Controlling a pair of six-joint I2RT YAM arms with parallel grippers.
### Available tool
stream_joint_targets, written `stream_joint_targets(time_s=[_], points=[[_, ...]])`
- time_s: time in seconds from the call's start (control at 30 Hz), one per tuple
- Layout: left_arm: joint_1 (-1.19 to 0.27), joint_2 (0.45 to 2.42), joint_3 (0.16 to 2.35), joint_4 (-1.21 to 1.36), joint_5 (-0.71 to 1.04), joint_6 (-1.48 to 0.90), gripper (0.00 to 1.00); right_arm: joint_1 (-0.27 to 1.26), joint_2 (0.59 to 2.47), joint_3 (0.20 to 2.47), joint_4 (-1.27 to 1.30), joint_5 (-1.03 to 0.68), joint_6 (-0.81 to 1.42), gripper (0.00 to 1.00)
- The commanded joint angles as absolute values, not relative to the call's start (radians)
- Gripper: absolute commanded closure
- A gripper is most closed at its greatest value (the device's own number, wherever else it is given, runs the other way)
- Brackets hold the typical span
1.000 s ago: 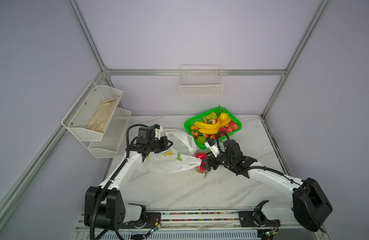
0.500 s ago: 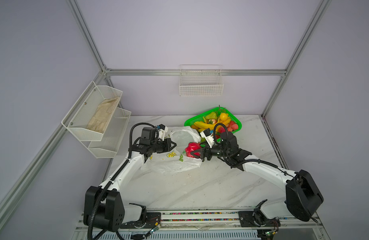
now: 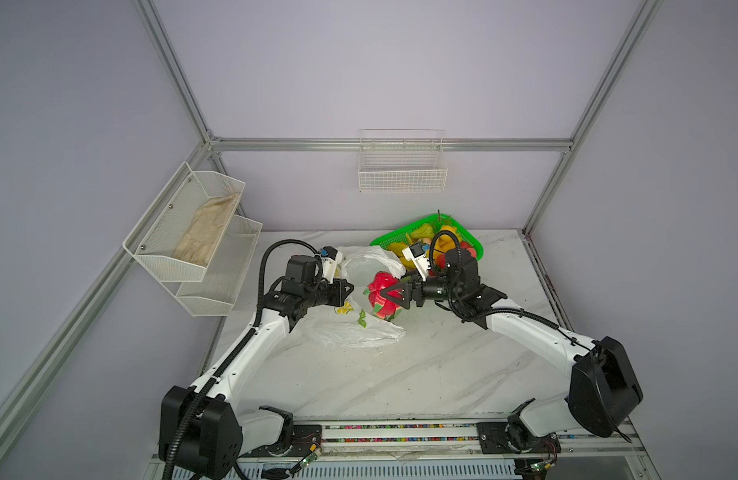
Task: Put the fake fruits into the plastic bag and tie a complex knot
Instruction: 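Carry the dragon fruit toward the bag mouth held by the left gripper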
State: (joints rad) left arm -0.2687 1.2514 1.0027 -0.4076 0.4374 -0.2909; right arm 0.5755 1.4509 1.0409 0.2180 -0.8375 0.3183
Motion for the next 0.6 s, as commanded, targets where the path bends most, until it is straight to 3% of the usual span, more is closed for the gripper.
stream_joint_targets(time_s=[0.0, 0.4, 0.57], points=[[-0.275, 1.216, 1.011, -0.373, 0.432, -0.239, 1.00, 0.560, 1.398, 1.086, 0.266, -0.911, 0.372, 0.75], [-0.288, 1.194, 0.979, -0.355, 0.406, -0.219, 1.00, 0.557, 1.418, 1.087, 0.474, -0.994, 0.587, 0.75], [-0.296, 1.192, 0.974, -0.354, 0.416, -0.189, 1.00, 0.547, 1.419, 1.072, 0.534, -0.930, 0.639, 0.76]])
